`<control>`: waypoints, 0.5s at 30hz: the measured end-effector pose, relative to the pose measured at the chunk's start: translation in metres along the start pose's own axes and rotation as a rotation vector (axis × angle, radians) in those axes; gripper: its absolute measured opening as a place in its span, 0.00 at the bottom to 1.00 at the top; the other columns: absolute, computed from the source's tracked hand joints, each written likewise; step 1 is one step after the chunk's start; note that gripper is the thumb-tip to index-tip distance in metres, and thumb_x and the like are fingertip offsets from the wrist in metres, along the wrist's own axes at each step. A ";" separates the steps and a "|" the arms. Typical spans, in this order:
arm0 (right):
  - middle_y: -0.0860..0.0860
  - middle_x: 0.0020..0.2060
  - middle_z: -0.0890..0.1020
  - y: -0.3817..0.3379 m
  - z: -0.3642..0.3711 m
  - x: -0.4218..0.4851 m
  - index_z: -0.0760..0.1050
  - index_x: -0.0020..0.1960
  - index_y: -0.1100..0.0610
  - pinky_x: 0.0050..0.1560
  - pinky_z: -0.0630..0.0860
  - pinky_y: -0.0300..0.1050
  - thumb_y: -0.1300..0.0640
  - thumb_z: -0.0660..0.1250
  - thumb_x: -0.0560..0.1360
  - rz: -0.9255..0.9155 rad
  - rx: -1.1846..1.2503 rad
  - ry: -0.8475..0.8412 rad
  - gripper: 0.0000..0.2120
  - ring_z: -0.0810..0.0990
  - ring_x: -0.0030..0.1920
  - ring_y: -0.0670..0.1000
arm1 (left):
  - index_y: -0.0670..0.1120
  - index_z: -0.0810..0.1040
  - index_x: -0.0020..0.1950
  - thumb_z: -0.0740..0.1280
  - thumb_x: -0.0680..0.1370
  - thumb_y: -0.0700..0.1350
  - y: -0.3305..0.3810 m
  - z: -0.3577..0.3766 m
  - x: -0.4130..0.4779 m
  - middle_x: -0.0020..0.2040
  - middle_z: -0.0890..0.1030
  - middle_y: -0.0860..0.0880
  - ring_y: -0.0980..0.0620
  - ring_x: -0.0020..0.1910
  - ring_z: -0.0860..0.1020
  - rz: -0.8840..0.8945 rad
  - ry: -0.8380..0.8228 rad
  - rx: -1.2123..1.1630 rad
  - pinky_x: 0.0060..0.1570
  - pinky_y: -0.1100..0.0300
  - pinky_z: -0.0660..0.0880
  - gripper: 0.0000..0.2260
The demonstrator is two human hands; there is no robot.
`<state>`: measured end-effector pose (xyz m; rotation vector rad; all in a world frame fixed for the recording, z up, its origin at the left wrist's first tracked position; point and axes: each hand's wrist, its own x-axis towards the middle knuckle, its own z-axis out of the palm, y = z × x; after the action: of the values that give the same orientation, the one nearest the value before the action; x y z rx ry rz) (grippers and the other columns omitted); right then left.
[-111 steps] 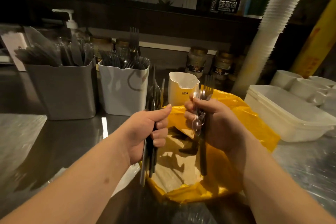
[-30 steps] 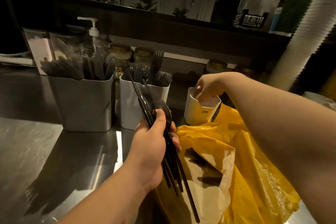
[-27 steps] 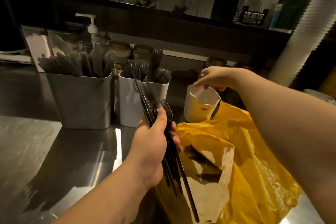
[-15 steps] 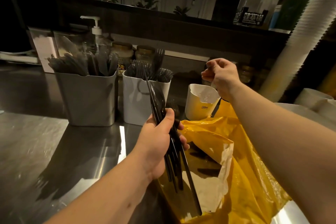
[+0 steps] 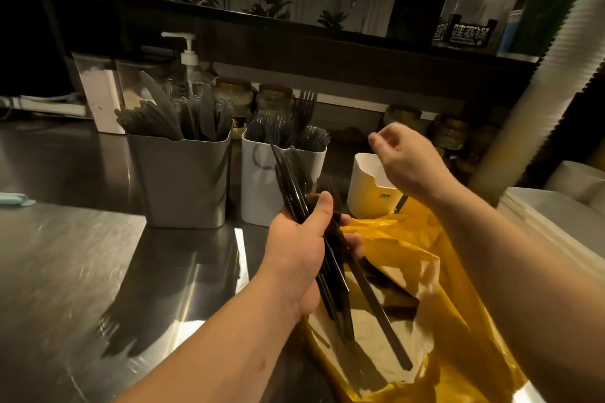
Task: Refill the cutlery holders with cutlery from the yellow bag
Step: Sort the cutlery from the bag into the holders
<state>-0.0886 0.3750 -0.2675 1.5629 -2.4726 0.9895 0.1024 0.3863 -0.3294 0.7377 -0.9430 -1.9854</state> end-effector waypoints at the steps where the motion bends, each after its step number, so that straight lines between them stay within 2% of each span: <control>1: 0.51 0.46 0.82 -0.017 -0.005 -0.023 0.78 0.55 0.54 0.46 0.81 0.46 0.39 0.59 0.81 -0.014 0.154 -0.098 0.19 0.82 0.49 0.52 | 0.43 0.77 0.60 0.68 0.80 0.49 0.003 -0.002 0.001 0.44 0.86 0.41 0.44 0.39 0.86 0.006 0.019 -0.019 0.37 0.49 0.83 0.13; 3: 0.51 0.42 0.83 -0.040 -0.011 -0.073 0.77 0.50 0.52 0.40 0.82 0.42 0.44 0.65 0.78 0.065 0.255 -0.427 0.11 0.84 0.42 0.49 | 0.47 0.77 0.59 0.68 0.80 0.50 0.004 -0.004 0.003 0.48 0.86 0.43 0.44 0.45 0.86 0.009 0.072 -0.010 0.46 0.45 0.83 0.10; 4: 0.51 0.44 0.82 -0.046 -0.011 -0.095 0.76 0.51 0.51 0.41 0.83 0.43 0.46 0.68 0.77 0.100 0.267 -0.538 0.09 0.85 0.42 0.50 | 0.49 0.78 0.58 0.68 0.80 0.51 0.003 -0.006 0.004 0.49 0.86 0.45 0.44 0.48 0.85 0.019 0.104 0.018 0.50 0.44 0.82 0.09; 5: 0.51 0.47 0.82 -0.047 -0.007 -0.109 0.74 0.52 0.50 0.41 0.84 0.44 0.50 0.70 0.76 0.130 0.298 -0.567 0.08 0.86 0.42 0.50 | 0.50 0.78 0.57 0.68 0.80 0.52 0.002 -0.007 0.004 0.48 0.86 0.46 0.46 0.48 0.85 0.036 0.130 0.030 0.52 0.43 0.81 0.08; 8: 0.51 0.50 0.80 -0.046 0.007 -0.124 0.70 0.56 0.48 0.39 0.85 0.51 0.58 0.71 0.76 0.241 0.397 -0.502 0.13 0.87 0.42 0.53 | 0.52 0.78 0.55 0.68 0.81 0.51 0.001 -0.006 0.003 0.45 0.87 0.48 0.49 0.46 0.86 0.073 0.177 -0.011 0.50 0.47 0.81 0.06; 10: 0.51 0.49 0.81 -0.045 0.015 -0.124 0.72 0.55 0.48 0.39 0.85 0.49 0.59 0.69 0.78 0.257 0.381 -0.475 0.10 0.86 0.40 0.52 | 0.52 0.77 0.55 0.68 0.81 0.50 0.003 -0.007 0.003 0.46 0.87 0.47 0.49 0.47 0.86 0.094 0.193 -0.059 0.52 0.48 0.81 0.04; 12: 0.50 0.46 0.83 -0.042 0.021 -0.121 0.76 0.53 0.49 0.37 0.82 0.41 0.58 0.66 0.81 0.205 0.283 -0.403 0.05 0.85 0.38 0.50 | 0.53 0.76 0.54 0.68 0.82 0.48 0.006 -0.010 0.007 0.48 0.86 0.47 0.49 0.47 0.86 0.130 0.223 -0.075 0.53 0.48 0.81 0.03; 14: 0.49 0.43 0.84 -0.039 0.023 -0.121 0.79 0.50 0.49 0.37 0.80 0.38 0.55 0.64 0.82 0.167 0.270 -0.301 0.06 0.82 0.38 0.49 | 0.53 0.76 0.54 0.67 0.82 0.46 0.012 -0.014 0.010 0.46 0.85 0.49 0.50 0.45 0.85 0.182 0.258 -0.090 0.47 0.50 0.82 0.03; 15: 0.49 0.42 0.84 -0.039 0.022 -0.121 0.80 0.49 0.49 0.39 0.80 0.41 0.53 0.63 0.82 0.195 0.339 -0.259 0.08 0.81 0.39 0.49 | 0.52 0.76 0.55 0.67 0.82 0.45 0.014 -0.016 0.012 0.45 0.86 0.48 0.50 0.43 0.86 0.201 0.262 -0.110 0.45 0.50 0.83 0.03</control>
<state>0.0086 0.4479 -0.3101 1.6549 -2.7948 1.3800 0.1142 0.3648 -0.3288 0.7862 -0.7174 -1.7022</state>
